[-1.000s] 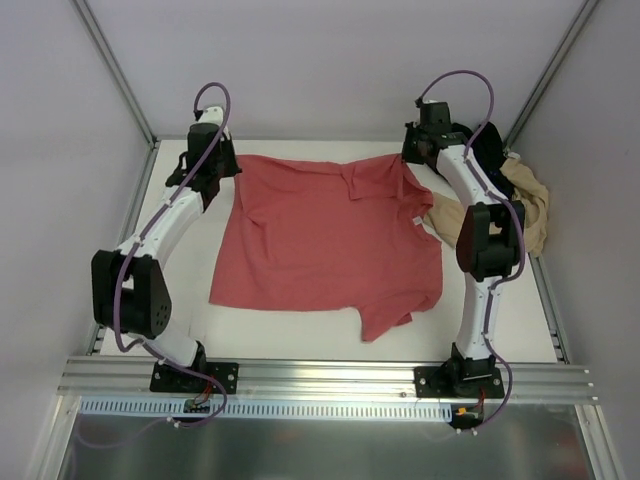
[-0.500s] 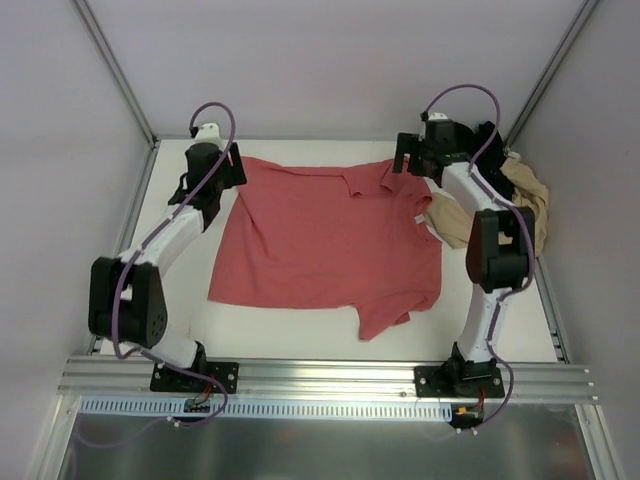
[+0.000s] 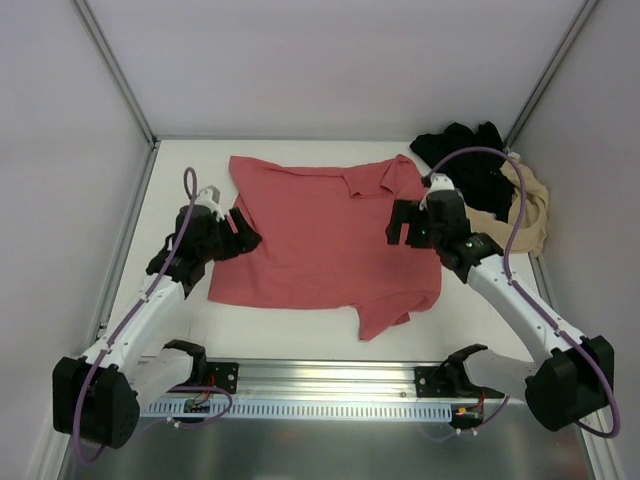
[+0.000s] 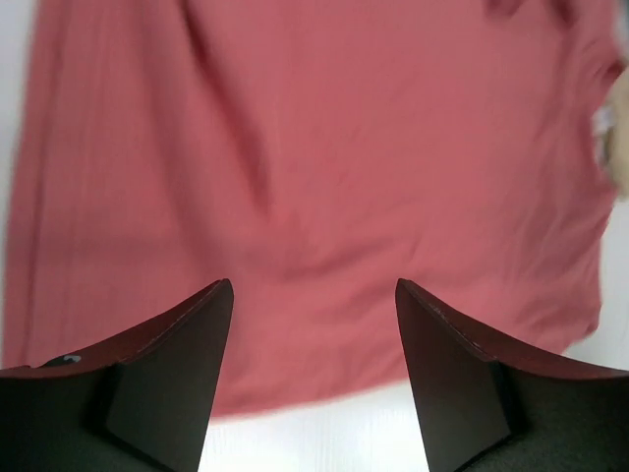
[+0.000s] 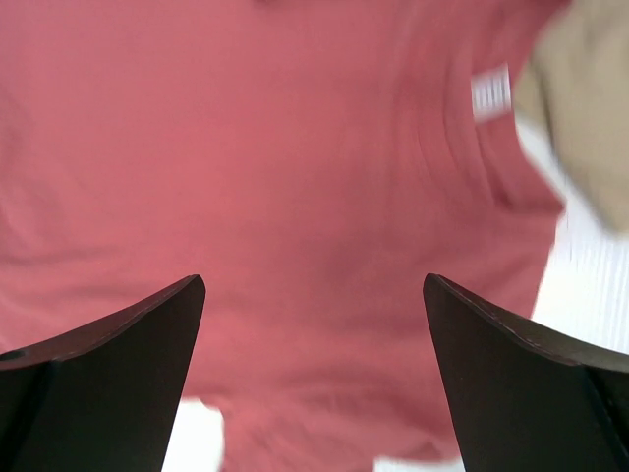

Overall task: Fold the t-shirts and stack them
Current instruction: Flatten out the tshirt

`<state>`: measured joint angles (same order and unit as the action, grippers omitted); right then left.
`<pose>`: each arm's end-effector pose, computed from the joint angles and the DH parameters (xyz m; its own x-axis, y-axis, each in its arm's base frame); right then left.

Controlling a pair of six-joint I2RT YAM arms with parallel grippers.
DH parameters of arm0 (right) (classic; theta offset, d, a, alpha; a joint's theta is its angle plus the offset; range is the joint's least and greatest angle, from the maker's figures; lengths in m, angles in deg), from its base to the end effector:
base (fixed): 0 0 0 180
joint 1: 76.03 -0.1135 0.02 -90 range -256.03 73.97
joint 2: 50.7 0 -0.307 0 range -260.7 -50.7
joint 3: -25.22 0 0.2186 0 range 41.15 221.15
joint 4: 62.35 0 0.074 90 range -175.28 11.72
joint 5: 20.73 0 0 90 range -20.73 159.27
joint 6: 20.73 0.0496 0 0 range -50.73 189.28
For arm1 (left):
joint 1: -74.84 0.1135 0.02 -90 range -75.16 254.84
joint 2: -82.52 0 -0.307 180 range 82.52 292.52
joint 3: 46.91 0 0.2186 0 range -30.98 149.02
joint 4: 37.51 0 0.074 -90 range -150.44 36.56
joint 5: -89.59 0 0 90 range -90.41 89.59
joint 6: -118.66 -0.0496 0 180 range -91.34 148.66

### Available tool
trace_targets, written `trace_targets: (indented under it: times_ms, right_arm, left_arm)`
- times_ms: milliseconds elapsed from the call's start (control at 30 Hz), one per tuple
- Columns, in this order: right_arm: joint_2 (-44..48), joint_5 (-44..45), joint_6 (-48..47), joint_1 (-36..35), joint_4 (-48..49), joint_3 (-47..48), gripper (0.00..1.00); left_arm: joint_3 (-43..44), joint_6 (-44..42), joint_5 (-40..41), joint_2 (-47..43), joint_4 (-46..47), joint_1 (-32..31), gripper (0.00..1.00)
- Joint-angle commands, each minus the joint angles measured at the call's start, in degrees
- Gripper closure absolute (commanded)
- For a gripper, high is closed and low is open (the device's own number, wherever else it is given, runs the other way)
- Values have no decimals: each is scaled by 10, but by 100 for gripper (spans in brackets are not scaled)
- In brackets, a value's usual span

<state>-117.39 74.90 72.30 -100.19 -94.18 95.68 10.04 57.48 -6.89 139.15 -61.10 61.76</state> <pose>0.2077 0.0879 0.3518 -0.4459 -0.1424 -0.8837 -0.3052 0.9523 0.0006 0.1770 -0.0469 0.3224 -0.4942 -0.3769 -0.7834 0.1000 0.8705 -0.4819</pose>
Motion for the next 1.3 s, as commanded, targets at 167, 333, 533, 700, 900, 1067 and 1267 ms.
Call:
trace_targets:
  times_ms: [167, 333, 533, 700, 900, 1067, 1267]
  right_arm:
    - [121, 30, 39, 3, -90, -86, 0]
    - [138, 36, 32, 3, -108, -79, 1]
    - [140, 25, 43, 3, -93, -101, 1]
    - [155, 26, 41, 3, -91, -115, 1]
    - [162, 25, 38, 4, -91, -115, 1]
    - [169, 25, 30, 4, -93, -120, 0]
    - [170, 20, 25, 10, -94, -117, 1]
  left_arm:
    - [-76, 98, -53, 25, -134, 3, 34]
    - [-81, 107, 22, -28, -230, 3, 32]
    - [-78, 127, 103, -70, -297, 1, 28]
    - [-59, 180, 165, -41, -367, 2, 25]
    - [-76, 227, 200, -13, -382, 1, 21]
    - [-100, 247, 219, 6, -353, 1, 21]
    - [-106, 251, 237, 58, -312, 1, 26]
